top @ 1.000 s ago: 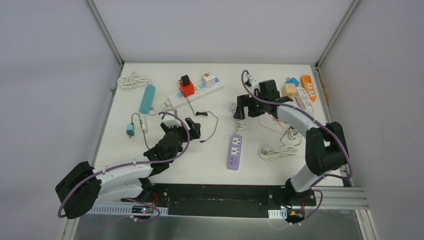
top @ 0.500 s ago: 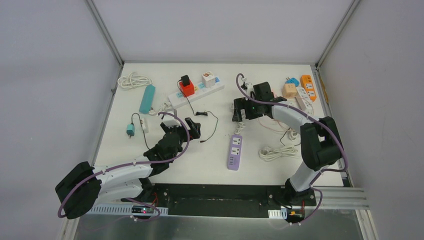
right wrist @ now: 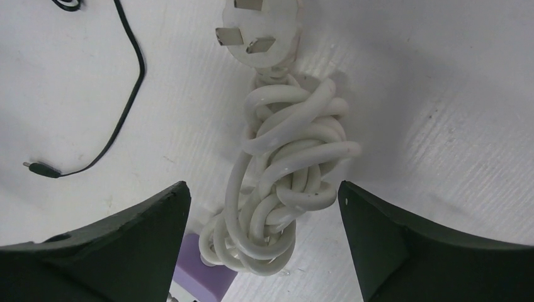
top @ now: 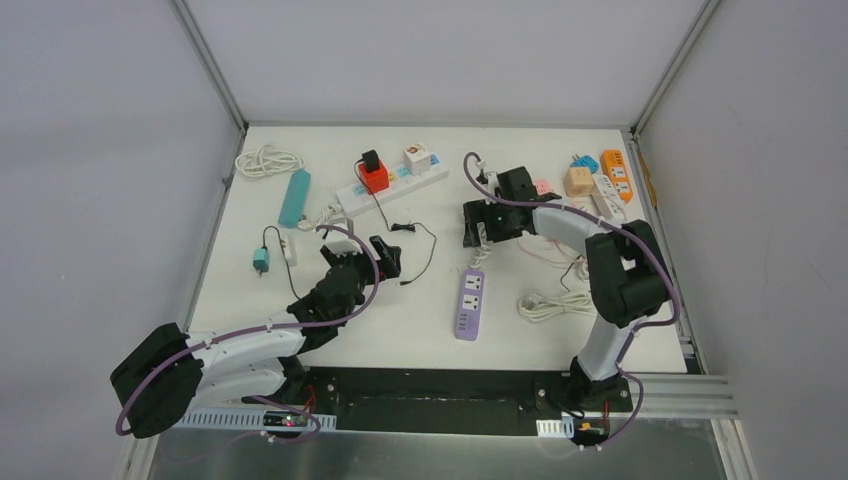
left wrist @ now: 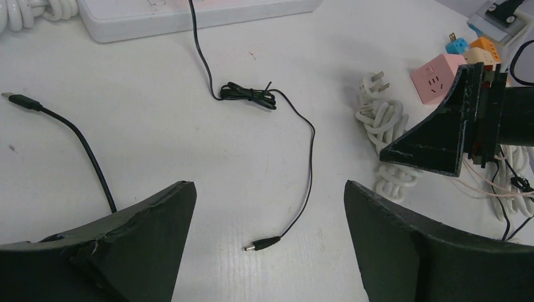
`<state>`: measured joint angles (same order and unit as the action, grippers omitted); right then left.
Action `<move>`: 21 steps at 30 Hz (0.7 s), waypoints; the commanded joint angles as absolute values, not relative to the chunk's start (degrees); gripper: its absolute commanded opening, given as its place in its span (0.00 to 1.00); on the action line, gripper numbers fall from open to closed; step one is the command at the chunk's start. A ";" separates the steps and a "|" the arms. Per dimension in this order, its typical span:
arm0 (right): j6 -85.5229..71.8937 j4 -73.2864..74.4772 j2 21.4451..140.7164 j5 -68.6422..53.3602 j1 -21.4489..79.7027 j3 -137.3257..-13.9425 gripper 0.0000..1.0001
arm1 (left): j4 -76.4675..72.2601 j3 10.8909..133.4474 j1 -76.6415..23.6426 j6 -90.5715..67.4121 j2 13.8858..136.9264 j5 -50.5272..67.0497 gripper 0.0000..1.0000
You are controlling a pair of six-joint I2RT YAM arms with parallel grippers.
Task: Pull the plug off the socket
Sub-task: Move the socket to the center of the board.
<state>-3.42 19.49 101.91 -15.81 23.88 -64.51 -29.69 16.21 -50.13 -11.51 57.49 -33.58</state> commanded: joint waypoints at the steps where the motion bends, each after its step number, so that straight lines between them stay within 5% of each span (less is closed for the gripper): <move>1: -4.00 18.54 103.17 -14.09 24.77 -66.88 0.89 | -32.07 15.58 -49.65 -11.51 56.44 -35.33 0.90; 7: -2.94 19.45 104.69 -12.27 25.33 -67.61 0.81 | -32.10 15.52 -49.66 -11.56 56.39 -35.33 0.90; 21: -0.45 20.34 104.26 -8.75 25.37 -69.09 0.35 | -32.46 15.02 -49.63 -11.52 55.80 -35.27 0.90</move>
